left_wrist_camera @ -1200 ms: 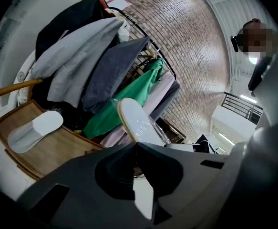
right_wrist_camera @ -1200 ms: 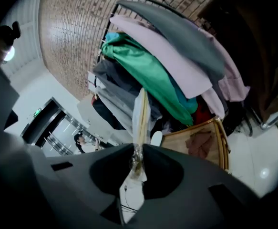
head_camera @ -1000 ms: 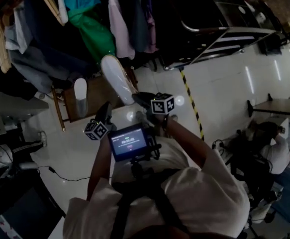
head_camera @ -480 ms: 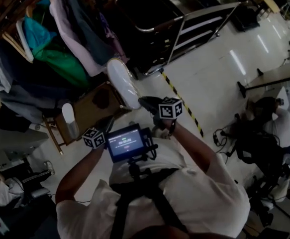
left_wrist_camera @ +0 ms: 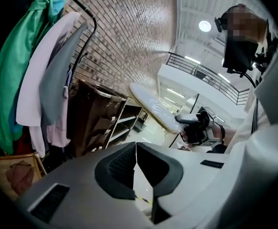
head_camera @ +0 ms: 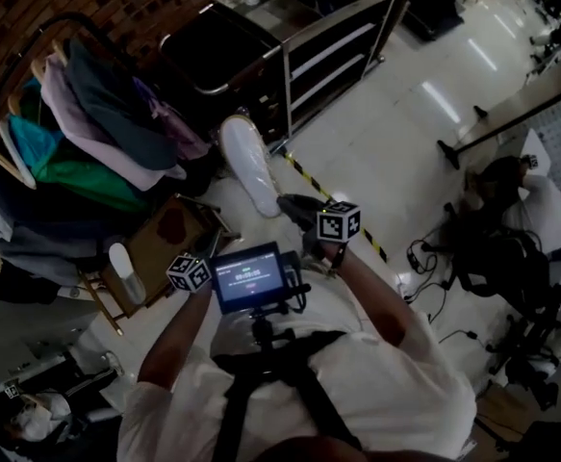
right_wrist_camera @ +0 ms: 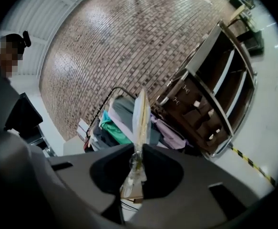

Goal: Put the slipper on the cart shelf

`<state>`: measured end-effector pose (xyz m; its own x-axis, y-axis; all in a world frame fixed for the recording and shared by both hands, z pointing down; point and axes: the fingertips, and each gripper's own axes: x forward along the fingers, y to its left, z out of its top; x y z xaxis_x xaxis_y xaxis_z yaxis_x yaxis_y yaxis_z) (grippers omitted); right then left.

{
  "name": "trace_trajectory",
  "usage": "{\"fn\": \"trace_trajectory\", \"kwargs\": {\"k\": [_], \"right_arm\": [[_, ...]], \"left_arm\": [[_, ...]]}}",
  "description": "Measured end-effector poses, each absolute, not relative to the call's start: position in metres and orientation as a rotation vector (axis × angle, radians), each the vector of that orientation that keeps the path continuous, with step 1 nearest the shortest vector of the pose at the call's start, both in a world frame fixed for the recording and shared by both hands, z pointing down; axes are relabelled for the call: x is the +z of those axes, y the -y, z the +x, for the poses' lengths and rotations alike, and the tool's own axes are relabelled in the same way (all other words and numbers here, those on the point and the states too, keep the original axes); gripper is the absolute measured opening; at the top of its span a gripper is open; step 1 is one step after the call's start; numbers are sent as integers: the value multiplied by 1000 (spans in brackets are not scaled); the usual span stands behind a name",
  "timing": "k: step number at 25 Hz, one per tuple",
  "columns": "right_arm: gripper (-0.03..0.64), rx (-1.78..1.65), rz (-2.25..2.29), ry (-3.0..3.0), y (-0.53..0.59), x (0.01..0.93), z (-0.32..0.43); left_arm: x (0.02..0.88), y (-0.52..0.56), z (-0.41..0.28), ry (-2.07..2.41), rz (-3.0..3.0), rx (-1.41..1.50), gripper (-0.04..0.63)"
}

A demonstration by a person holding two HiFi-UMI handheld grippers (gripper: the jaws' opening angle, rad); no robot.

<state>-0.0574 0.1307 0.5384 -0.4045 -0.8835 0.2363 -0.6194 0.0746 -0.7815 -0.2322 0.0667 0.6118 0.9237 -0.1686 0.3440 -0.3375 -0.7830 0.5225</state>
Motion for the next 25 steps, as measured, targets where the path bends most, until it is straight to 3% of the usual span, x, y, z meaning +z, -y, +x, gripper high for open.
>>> {"fn": "trace_trajectory", "kwargs": {"k": [13, 25], "right_arm": [[60, -1079, -1696, -1851, -229, 531, 98], [60, -1015, -1829, -1692, -315, 539, 175]], "left_arm": [[594, -96, -57, 290, 2426, 204, -8], [601, -123, 1, 302, 2355, 176, -8]]}}
